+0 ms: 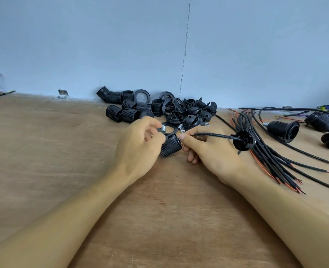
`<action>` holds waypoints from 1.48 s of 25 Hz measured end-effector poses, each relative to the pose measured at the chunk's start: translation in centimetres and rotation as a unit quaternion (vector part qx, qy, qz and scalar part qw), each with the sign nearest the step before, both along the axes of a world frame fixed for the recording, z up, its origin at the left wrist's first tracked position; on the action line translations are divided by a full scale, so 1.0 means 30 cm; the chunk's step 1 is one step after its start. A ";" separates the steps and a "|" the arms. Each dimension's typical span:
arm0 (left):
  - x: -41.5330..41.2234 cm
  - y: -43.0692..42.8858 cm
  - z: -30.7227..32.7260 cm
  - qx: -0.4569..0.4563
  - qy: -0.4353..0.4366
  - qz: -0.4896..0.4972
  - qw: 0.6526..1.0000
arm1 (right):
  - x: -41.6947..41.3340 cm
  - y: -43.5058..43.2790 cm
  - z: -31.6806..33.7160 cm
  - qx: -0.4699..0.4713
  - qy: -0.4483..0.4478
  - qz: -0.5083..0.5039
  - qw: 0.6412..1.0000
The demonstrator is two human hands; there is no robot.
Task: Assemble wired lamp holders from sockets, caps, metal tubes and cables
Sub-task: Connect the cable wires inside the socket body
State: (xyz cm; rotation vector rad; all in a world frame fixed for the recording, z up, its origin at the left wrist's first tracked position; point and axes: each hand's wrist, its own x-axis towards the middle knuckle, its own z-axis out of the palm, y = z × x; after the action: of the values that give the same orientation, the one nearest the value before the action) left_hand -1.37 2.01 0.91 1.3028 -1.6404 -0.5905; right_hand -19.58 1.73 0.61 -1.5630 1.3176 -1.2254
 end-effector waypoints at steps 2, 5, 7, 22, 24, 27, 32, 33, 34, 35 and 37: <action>-0.002 0.013 -0.007 -0.016 -0.090 -0.055 0.994 | -0.005 0.000 0.004 0.006 -0.009 0.015 1.000; -0.017 0.012 -0.021 -0.056 -0.177 -0.078 0.979 | -0.011 0.002 0.012 0.016 -0.029 0.033 0.999; -0.012 0.004 -0.027 -0.054 -0.161 -0.079 0.982 | -0.014 0.005 0.015 0.024 -0.052 0.039 0.998; 0.006 -0.019 -0.040 -0.025 -0.086 -0.113 0.990 | -0.027 0.019 0.034 0.036 -0.099 0.073 0.992; 0.007 -0.018 -0.041 -0.027 -0.081 -0.118 0.989 | -0.028 0.019 0.033 0.033 -0.098 0.079 0.991; 0.009 -0.020 -0.042 -0.025 -0.069 -0.128 0.989 | -0.027 0.018 0.030 0.028 -0.101 0.079 0.991; 0.009 -0.021 -0.045 -0.031 -0.052 -0.125 0.990 | -0.022 0.014 0.023 0.017 -0.067 0.059 0.996; 0.009 -0.022 -0.046 -0.028 -0.044 -0.128 0.990 | -0.021 0.014 0.022 0.012 -0.060 0.057 0.996; 0.008 -0.022 -0.046 -0.025 -0.037 -0.133 0.990 | -0.020 0.015 0.021 0.007 -0.056 0.057 0.997; 0.007 -0.022 -0.046 -0.025 -0.030 -0.138 0.990 | -0.019 0.016 0.020 0.001 -0.055 0.057 0.997; 0.005 -0.019 -0.045 -0.029 -0.026 -0.143 0.989 | -0.020 0.017 0.017 -0.009 -0.050 0.056 0.997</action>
State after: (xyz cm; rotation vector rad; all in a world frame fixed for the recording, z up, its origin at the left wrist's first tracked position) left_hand -1.22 1.42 -0.43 1.0548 -1.8899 -0.6784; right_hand -20.17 2.26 1.12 -1.5451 1.1436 -1.2320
